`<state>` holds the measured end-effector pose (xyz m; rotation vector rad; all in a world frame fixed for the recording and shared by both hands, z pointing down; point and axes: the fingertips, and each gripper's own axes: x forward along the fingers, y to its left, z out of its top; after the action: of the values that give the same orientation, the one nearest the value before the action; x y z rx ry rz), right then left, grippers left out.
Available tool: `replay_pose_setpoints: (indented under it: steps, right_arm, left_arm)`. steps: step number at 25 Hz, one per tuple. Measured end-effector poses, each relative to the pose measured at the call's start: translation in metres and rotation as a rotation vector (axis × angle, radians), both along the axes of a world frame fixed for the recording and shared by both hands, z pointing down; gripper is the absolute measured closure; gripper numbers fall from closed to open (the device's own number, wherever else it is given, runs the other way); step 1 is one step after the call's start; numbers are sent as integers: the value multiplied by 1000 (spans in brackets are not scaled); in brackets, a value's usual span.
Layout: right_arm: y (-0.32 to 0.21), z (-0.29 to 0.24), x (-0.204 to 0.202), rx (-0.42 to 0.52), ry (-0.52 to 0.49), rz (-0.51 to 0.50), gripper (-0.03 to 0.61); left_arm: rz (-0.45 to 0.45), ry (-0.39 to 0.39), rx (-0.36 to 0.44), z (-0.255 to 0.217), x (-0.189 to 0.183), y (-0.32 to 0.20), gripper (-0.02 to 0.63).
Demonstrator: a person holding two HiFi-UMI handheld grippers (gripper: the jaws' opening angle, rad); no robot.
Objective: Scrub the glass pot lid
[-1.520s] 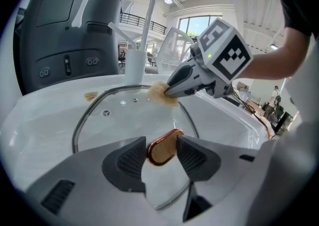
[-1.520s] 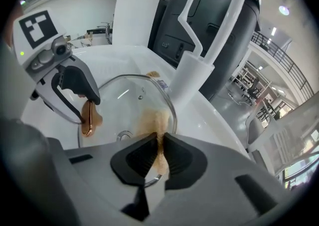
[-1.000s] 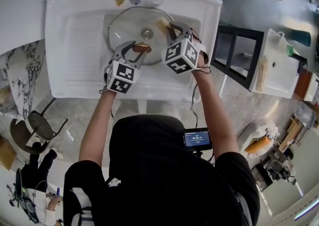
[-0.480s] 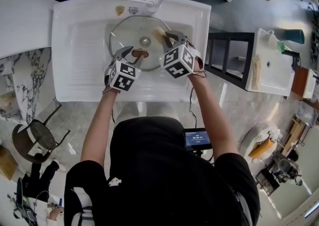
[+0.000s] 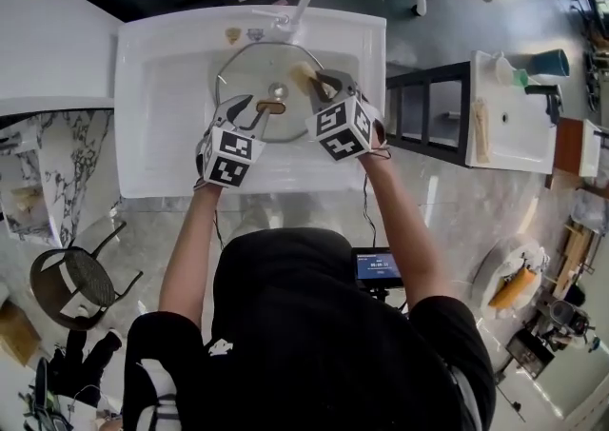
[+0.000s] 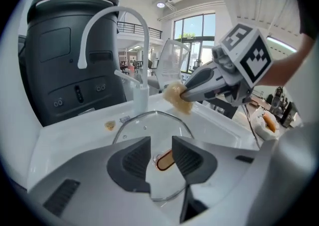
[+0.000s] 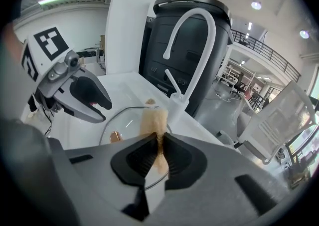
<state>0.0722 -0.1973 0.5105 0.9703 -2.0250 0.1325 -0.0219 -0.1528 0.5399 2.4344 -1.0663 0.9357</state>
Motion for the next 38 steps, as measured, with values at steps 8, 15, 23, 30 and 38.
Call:
replay_pose_setpoints:
  steps: [8,15,23,30,38]
  right_arm:
    - [25,-70,-10,102,-165,119,557]
    - [61,-130,-23,218,-243,193,557]
    - [99,-212,-41,359,-327,230,558]
    - [128,-264,-58,458,-386,252,558]
    - [154,-308,-67,544,-451,244,558]
  left_arm:
    - [-7,91,174,-95,-9,15,577]
    - [-2,155,314,-175,-26,43,598]
    - [26,150,505,-257,-56,74,601]
    - [13,207,620,-311,-77,101,601]
    - [2,251,693,-352,-80,123,601]
